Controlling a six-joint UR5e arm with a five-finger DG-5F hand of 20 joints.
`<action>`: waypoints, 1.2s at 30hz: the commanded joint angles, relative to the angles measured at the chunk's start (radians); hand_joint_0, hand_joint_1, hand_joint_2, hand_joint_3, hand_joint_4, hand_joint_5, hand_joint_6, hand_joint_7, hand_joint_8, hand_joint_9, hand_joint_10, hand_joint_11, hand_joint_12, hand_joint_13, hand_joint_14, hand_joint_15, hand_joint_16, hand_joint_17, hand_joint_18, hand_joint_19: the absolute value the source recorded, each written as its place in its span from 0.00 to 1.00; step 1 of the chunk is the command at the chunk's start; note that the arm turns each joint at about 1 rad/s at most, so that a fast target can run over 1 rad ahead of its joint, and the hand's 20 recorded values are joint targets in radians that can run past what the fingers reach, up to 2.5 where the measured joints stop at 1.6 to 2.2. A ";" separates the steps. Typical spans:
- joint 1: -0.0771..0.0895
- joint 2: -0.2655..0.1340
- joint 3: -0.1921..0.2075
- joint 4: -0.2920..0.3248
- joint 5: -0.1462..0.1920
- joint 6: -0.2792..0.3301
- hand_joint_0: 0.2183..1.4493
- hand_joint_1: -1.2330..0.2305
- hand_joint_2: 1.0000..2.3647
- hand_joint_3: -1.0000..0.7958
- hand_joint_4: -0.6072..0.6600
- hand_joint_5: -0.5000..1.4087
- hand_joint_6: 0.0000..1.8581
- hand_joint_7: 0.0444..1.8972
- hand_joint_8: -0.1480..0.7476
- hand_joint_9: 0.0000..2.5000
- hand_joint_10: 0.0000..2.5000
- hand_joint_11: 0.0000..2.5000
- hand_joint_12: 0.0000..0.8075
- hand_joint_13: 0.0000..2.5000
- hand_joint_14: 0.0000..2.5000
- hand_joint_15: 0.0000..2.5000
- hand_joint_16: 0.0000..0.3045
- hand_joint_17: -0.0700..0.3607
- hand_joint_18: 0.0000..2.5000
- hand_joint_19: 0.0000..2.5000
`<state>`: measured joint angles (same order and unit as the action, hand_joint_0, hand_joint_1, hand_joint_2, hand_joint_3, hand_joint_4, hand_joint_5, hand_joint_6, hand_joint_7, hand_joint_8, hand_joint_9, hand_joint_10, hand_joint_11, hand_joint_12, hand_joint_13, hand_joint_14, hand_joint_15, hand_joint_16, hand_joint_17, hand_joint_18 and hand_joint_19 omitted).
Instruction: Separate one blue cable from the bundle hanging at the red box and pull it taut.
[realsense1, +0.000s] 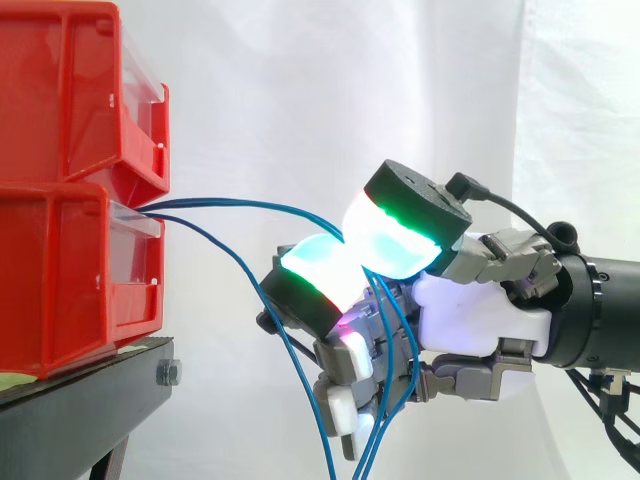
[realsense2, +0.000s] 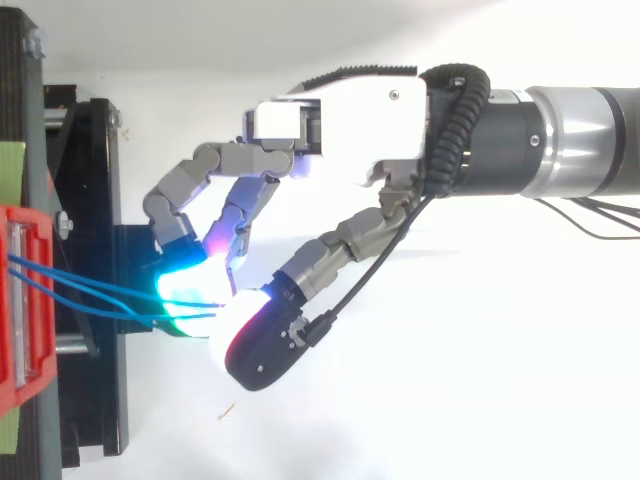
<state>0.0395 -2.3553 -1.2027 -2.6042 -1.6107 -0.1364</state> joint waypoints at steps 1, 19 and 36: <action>0.000 0.001 -0.001 -0.001 0.000 0.000 0.55 0.24 0.01 0.43 0.53 0.15 0.50 0.63 0.52 0.34 0.01 0.31 0.47 0.35 0.01 0.22 0.15 0.40 0.31 0.25; 0.003 0.001 -0.001 -0.001 0.000 0.000 0.48 0.24 0.00 0.28 0.64 0.16 0.47 0.58 0.53 0.34 0.01 0.32 0.47 0.35 0.01 0.21 0.15 0.40 0.35 0.19; 0.006 0.001 -0.003 0.001 0.008 -0.002 0.38 0.32 0.00 0.28 0.60 0.17 0.44 0.58 0.55 0.34 0.01 0.30 0.49 0.36 0.01 0.21 0.15 0.41 0.36 0.20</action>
<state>0.0444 -2.3553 -1.2043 -2.6039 -1.6039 -0.1381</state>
